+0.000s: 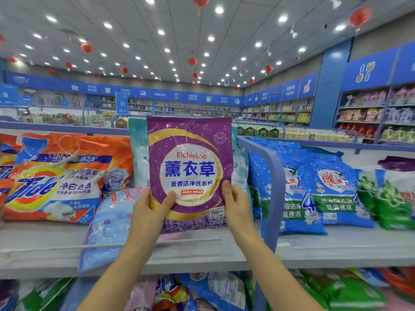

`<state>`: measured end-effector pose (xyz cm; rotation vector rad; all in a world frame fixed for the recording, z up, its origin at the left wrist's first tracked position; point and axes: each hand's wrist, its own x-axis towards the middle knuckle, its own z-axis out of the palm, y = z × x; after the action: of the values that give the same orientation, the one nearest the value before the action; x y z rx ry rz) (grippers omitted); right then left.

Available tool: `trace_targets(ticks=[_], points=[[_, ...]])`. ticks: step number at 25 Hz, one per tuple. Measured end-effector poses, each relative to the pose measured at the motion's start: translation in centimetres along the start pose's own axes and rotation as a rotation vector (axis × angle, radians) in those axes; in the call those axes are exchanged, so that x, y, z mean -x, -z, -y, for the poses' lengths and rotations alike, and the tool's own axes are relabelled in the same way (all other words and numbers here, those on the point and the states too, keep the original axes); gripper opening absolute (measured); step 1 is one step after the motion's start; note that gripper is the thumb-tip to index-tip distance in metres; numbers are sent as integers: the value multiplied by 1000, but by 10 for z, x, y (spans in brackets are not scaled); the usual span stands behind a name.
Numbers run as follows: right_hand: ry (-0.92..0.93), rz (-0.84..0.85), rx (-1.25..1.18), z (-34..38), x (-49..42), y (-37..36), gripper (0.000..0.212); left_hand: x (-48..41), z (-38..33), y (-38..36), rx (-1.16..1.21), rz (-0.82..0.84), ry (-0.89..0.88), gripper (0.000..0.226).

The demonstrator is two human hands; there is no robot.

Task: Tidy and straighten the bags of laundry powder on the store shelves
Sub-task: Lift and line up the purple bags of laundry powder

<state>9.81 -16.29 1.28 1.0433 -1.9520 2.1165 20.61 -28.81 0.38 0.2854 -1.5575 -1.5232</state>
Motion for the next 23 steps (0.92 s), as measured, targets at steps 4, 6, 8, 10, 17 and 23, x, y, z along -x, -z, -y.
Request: trace_targets(ticks=[4,6,8,10,17,23], points=[[27,-9,-14,19,20,53,43,29,-19,-39,45,34,-28,12],[13,16,-40,31,28,86,42,46,-33,-65,53,38,-42,15],[-22,31,-59,40,35,126,46,67,-46,-98,61,59,-68,12],[-44,17,-28,51,44,172,54,90,-54,-137,76,85,-79,11],[-142,-128,80,68,95,394,26,193,-54,-328,111,226,-51,8],[-267,-239,208,52,137,568,38,267,-42,-492,162,423,17,12]])
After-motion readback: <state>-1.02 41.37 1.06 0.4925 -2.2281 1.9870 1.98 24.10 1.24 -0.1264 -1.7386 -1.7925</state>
